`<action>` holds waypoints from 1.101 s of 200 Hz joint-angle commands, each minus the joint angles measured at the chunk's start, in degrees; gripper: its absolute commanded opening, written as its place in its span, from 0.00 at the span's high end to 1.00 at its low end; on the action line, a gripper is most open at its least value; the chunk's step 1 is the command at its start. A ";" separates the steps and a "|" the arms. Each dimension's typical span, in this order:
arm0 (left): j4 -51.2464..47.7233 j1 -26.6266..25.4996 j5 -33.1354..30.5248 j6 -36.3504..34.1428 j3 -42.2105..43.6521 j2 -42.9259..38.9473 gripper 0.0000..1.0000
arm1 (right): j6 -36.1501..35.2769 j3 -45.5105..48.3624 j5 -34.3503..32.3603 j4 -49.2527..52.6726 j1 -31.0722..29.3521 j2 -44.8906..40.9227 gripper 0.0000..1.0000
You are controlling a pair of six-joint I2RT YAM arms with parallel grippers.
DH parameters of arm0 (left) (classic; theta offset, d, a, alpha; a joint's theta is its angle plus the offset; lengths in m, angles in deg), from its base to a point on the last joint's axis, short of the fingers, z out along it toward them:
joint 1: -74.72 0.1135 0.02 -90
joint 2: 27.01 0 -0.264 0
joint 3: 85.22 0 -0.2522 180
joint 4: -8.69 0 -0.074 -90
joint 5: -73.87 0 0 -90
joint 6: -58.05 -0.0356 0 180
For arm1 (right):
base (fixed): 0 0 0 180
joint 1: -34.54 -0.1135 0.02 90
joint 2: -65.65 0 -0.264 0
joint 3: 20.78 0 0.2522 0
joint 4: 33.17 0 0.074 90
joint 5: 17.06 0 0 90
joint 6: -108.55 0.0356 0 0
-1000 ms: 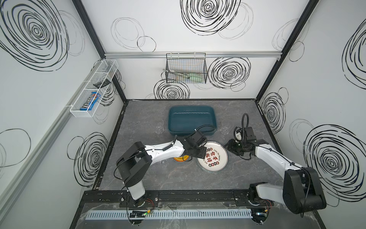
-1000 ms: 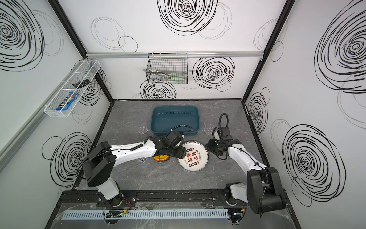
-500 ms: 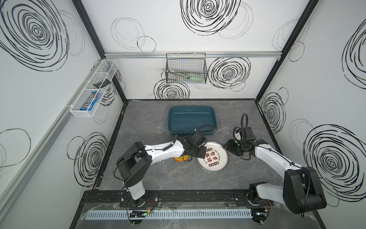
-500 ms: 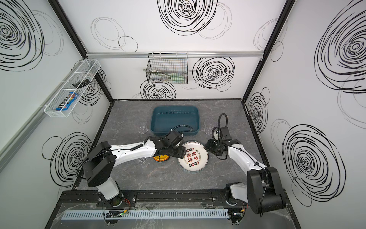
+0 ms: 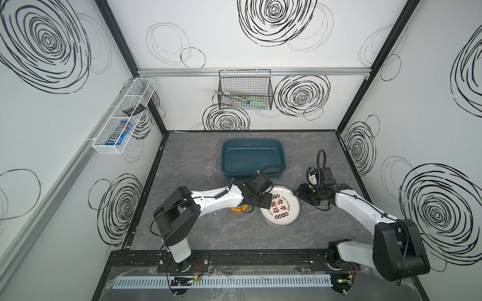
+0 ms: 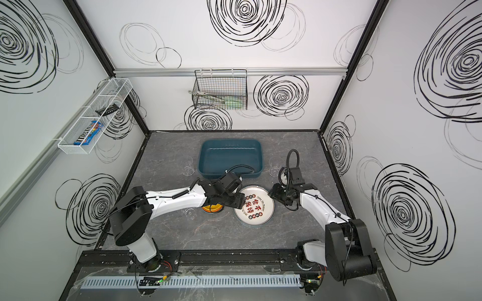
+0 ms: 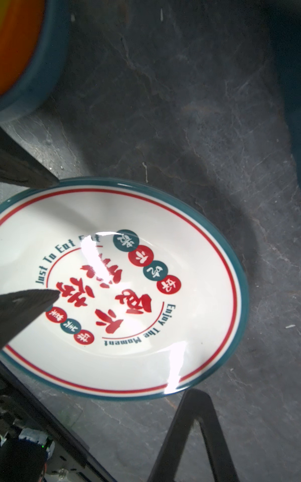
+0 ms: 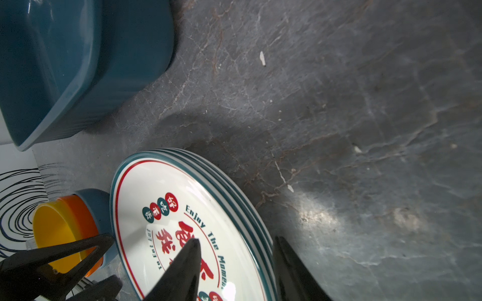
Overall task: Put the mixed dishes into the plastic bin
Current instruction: 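Lower both grippers onto the red-printed plate's rim from opposite sides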
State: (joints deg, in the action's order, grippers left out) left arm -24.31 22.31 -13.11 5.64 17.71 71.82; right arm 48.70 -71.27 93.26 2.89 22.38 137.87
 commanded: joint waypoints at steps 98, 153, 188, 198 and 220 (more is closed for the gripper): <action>1.20 -0.34 -0.63 0.47 0.18 2.02 0.35 | -0.22 0.16 -0.23 0.62 -0.35 1.33 0.49; 1.67 -0.69 0.58 0.12 -0.31 3.64 0.36 | -0.62 0.03 -0.75 1.31 -0.36 1.16 0.50; 0.58 -1.21 -1.00 -0.14 -1.03 3.07 0.37 | -0.82 -0.18 -1.59 1.83 -0.38 0.75 0.50; 0.09 -1.31 -1.71 -0.05 -1.20 2.70 0.37 | -0.80 -0.16 -1.68 1.87 -0.37 0.63 0.50; -0.70 -1.65 -3.40 0.21 -1.47 1.54 0.37 | -0.88 -0.11 -1.77 1.91 -0.36 0.54 0.50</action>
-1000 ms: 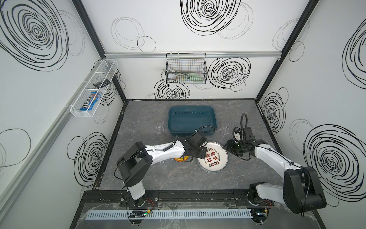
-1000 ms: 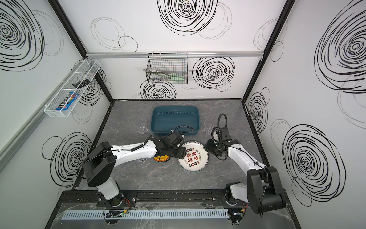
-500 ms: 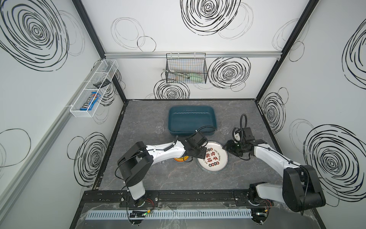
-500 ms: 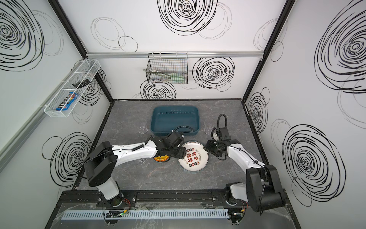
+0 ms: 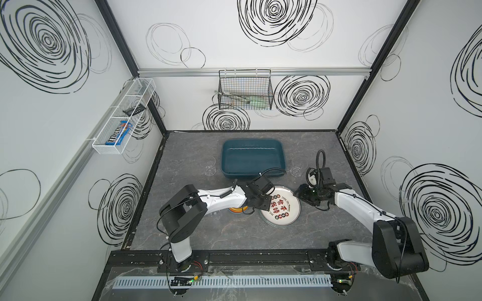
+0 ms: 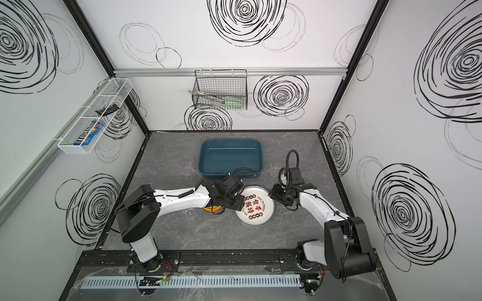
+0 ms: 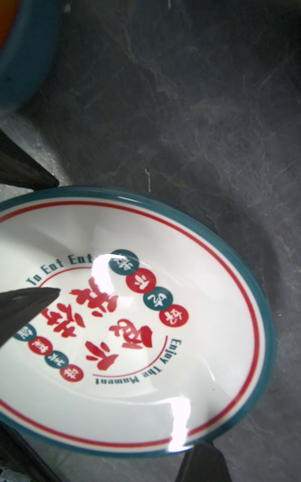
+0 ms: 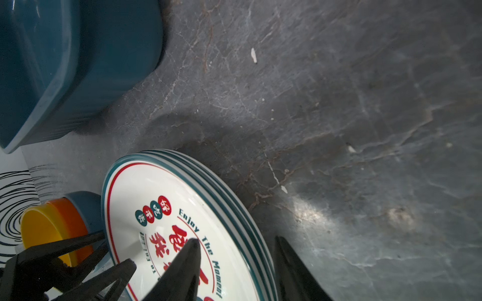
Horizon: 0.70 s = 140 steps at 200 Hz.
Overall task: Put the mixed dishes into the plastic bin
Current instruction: 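Pinch the top red-printed plate's rim with the right gripper and tilt it up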
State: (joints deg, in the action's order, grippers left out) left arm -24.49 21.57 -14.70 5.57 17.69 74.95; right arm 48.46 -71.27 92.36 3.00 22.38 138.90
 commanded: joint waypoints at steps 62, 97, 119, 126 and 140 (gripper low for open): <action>-1.05 -1.44 -2.67 0.36 -2.41 -3.43 0.41 | -0.56 0.34 -0.98 1.71 -0.40 -0.70 0.52; -0.93 -1.52 -2.10 0.32 -2.33 -2.77 0.42 | -0.56 0.61 -0.84 1.66 -0.40 -1.01 0.52; -0.30 -1.79 -1.52 0.54 -2.24 -2.22 0.44 | -0.64 0.71 -0.85 1.62 -0.40 -1.01 0.52; -0.27 -1.86 -1.36 0.55 -2.32 -2.06 0.44 | -0.64 0.77 -0.72 1.54 -0.35 -1.01 0.52; -0.22 -2.07 -1.30 0.59 -2.56 -1.72 0.44 | -0.64 0.78 -0.79 1.63 -0.40 -1.10 0.52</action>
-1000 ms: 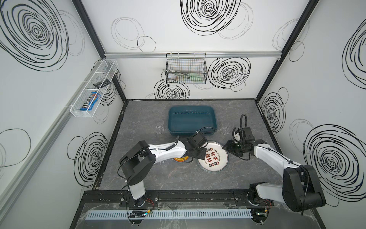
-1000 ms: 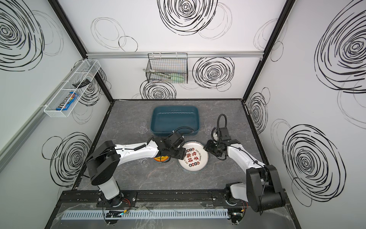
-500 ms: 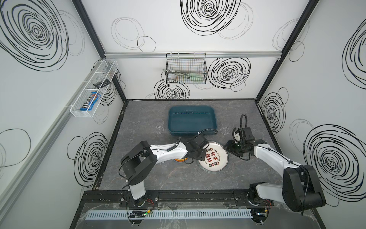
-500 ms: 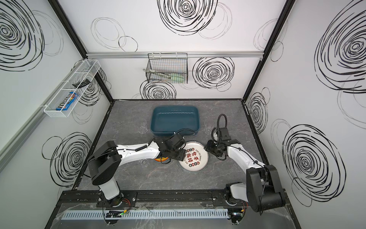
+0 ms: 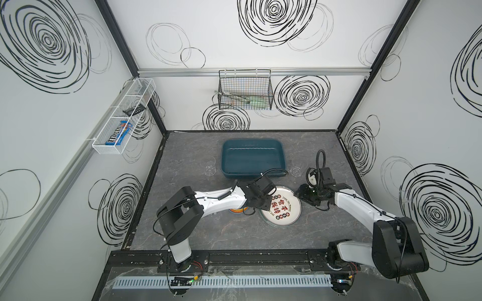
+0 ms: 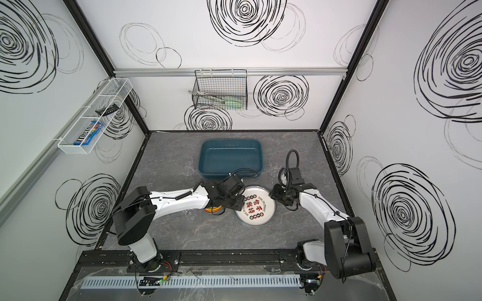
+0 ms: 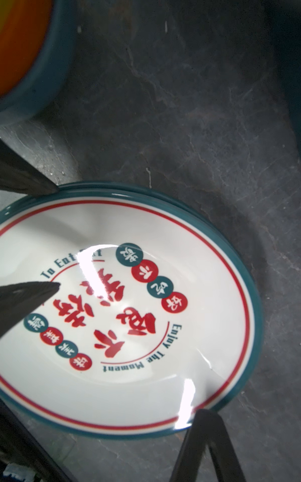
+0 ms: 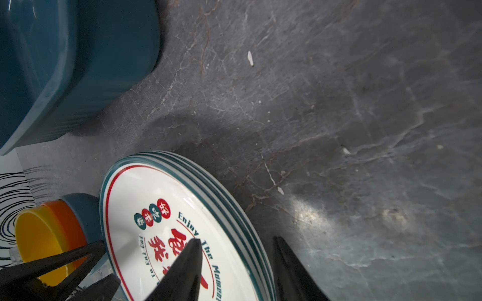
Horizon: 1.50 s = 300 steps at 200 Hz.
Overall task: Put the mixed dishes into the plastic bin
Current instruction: 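Pinch the top red-printed plate's rim with the right gripper and tilt it up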
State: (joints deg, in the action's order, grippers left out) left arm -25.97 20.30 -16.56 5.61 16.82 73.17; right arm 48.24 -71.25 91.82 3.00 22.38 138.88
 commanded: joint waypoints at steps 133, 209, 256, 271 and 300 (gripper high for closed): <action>2.44 -1.13 2.60 0.10 -3.09 2.60 0.47 | 1.29 3.79 1.15 2.87 3.25 -4.94 0.47; 3.32 -1.39 4.03 -0.24 -3.47 3.84 0.48 | 2.56 6.02 2.95 1.57 3.29 -6.87 0.50; 3.59 -1.49 4.64 -0.55 -3.65 4.02 0.48 | 2.90 7.00 2.79 1.60 3.24 -7.46 0.54; 3.60 -1.50 4.65 -0.78 -3.69 3.97 0.48 | 3.06 7.24 2.58 1.65 3.37 -8.00 0.58; 3.43 -1.40 4.65 -0.95 -3.76 3.88 0.48 | 3.17 6.96 1.65 2.50 3.47 -8.96 0.65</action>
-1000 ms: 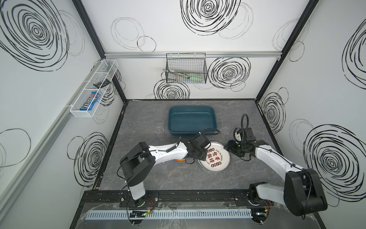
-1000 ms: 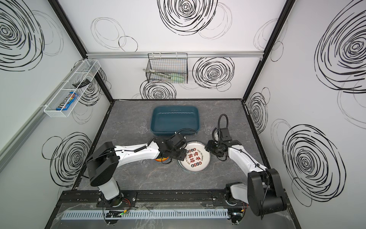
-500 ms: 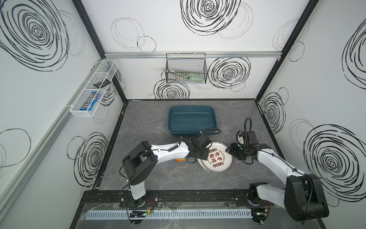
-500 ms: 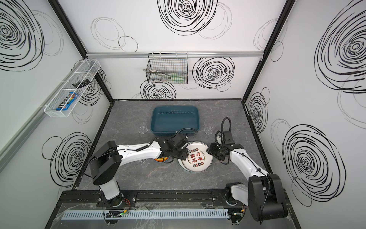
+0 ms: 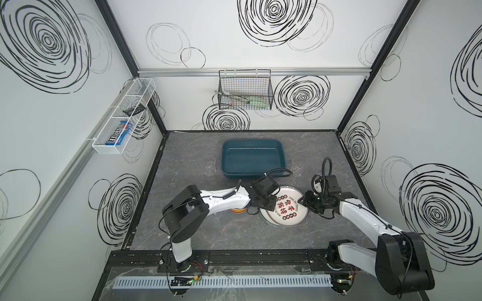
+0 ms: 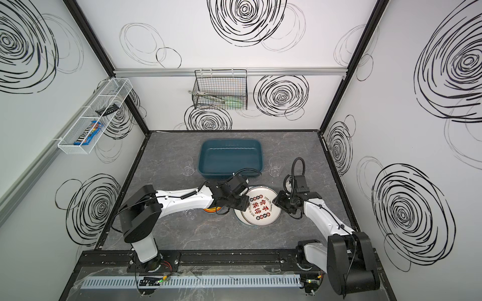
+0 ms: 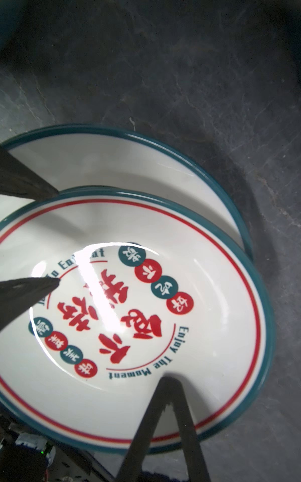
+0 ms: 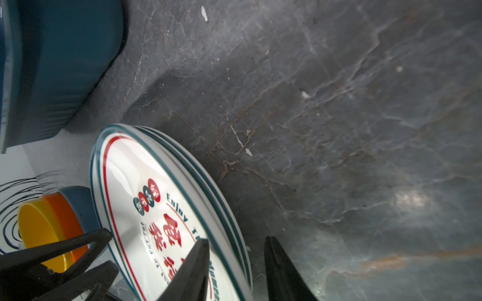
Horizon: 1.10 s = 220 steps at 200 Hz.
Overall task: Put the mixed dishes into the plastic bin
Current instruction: 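Pinch the top red-printed plate's rim with the right gripper and tilt it up, then lift the red-printed plate with the right gripper while the left gripper draws back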
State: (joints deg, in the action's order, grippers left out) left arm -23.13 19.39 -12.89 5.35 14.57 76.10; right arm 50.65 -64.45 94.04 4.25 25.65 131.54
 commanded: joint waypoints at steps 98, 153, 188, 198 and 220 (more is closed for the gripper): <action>1.10 0.66 0.79 -0.30 -0.30 -4.36 0.46 | 0.60 -3.16 -2.90 4.96 0.24 -5.83 0.91; 1.55 2.13 0.49 0.32 1.57 -10.36 0.42 | 0.10 -5.91 -2.31 6.64 0.18 -7.96 0.97; 2.00 3.32 0.50 1.01 3.08 -15.14 0.41 | -0.35 -8.18 -0.81 7.35 0.18 -9.83 1.00; 2.54 3.77 0.95 1.19 3.83 -16.65 0.40 | -0.61 -9.02 -0.39 7.61 0.14 -10.40 1.00; 3.02 4.85 1.55 1.84 5.45 -19.77 0.38 | -1.12 -10.88 1.16 7.89 0.10 -11.42 1.00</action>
State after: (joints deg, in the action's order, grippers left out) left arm -22.52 22.93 -12.08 5.83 18.24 60.13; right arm 50.16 -71.49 92.43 11.48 25.61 122.20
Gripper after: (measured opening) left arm 0.609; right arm 0.093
